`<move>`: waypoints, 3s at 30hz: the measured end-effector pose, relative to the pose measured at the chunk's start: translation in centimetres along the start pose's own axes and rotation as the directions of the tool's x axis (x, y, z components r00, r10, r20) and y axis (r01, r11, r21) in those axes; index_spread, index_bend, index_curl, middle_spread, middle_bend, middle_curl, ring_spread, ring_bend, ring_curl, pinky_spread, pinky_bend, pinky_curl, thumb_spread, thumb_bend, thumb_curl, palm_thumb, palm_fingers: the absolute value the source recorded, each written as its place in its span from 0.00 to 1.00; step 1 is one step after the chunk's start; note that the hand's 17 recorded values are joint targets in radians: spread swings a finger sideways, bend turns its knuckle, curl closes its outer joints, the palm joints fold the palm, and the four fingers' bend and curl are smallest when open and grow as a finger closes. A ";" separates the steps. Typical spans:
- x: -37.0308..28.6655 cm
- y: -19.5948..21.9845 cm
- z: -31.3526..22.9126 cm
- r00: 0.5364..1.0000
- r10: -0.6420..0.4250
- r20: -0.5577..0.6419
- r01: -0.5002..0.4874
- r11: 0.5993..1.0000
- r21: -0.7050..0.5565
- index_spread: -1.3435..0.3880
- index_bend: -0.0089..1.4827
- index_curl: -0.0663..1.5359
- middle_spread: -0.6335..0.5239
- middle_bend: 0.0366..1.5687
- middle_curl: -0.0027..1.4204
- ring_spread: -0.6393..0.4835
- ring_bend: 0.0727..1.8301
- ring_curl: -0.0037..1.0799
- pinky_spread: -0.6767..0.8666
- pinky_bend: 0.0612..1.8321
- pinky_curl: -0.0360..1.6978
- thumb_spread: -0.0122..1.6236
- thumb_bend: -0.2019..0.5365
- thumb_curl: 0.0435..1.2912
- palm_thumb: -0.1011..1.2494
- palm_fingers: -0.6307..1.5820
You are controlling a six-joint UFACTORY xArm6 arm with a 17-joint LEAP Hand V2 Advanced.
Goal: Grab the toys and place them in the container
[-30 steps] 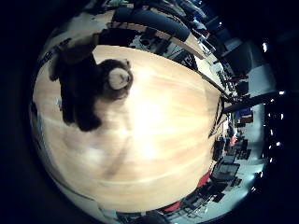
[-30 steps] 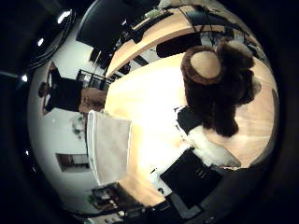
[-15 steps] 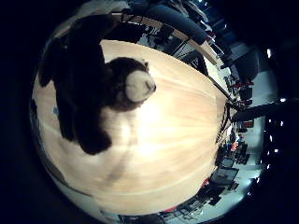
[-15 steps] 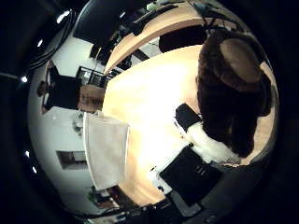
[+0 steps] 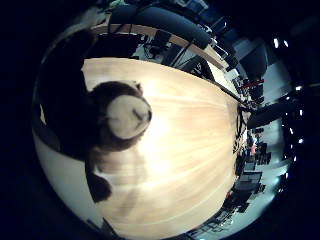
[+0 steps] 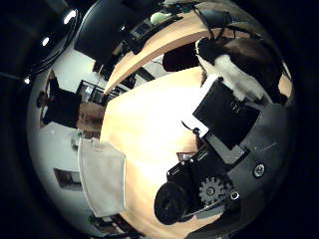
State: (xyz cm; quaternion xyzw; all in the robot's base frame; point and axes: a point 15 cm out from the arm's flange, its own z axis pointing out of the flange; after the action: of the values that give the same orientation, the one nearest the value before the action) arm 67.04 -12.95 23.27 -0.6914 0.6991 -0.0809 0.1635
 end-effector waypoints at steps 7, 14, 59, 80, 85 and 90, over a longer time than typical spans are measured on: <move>0.5 0.4 0.0 1.000 0.006 0.000 -0.006 1.000 -0.013 0.43 0.24 0.37 0.17 0.50 0.40 0.26 0.59 0.43 0.10 0.58 0.19 0.55 0.25 0.28 0.81 0.87; 0.5 2.2 -1.0 1.000 0.016 0.018 -0.014 0.997 -0.070 0.43 0.26 0.40 0.18 0.50 0.40 0.29 0.64 0.46 0.10 0.60 0.22 0.54 0.24 0.27 0.80 0.86; 3.6 17.8 -19.7 0.995 -0.043 0.092 0.071 0.943 -0.325 0.44 0.11 0.40 0.20 0.33 0.38 0.24 0.58 0.44 0.10 0.66 0.31 0.59 0.22 0.20 0.54 0.58; 1.3 10.4 -13.7 0.991 -0.085 0.108 0.104 0.976 -0.193 0.51 0.15 0.33 0.41 0.20 0.29 0.50 0.26 0.26 0.58 0.36 0.19 0.58 0.23 0.20 0.45 0.32; 1.9 7.7 -11.9 0.995 -0.077 0.069 0.085 0.988 -0.129 0.52 0.13 0.31 0.43 0.17 0.28 0.53 0.22 0.25 0.63 0.31 0.18 0.58 0.23 0.20 0.44 0.33; 1.8 4.9 -10.8 0.995 -0.082 0.056 0.087 0.992 -0.094 0.52 0.13 0.29 0.43 0.16 0.27 0.53 0.21 0.24 0.64 0.29 0.17 0.58 0.23 0.21 0.44 0.34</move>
State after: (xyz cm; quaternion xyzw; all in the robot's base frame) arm 58.78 -15.82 31.43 -0.7293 0.6678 -0.0358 0.1445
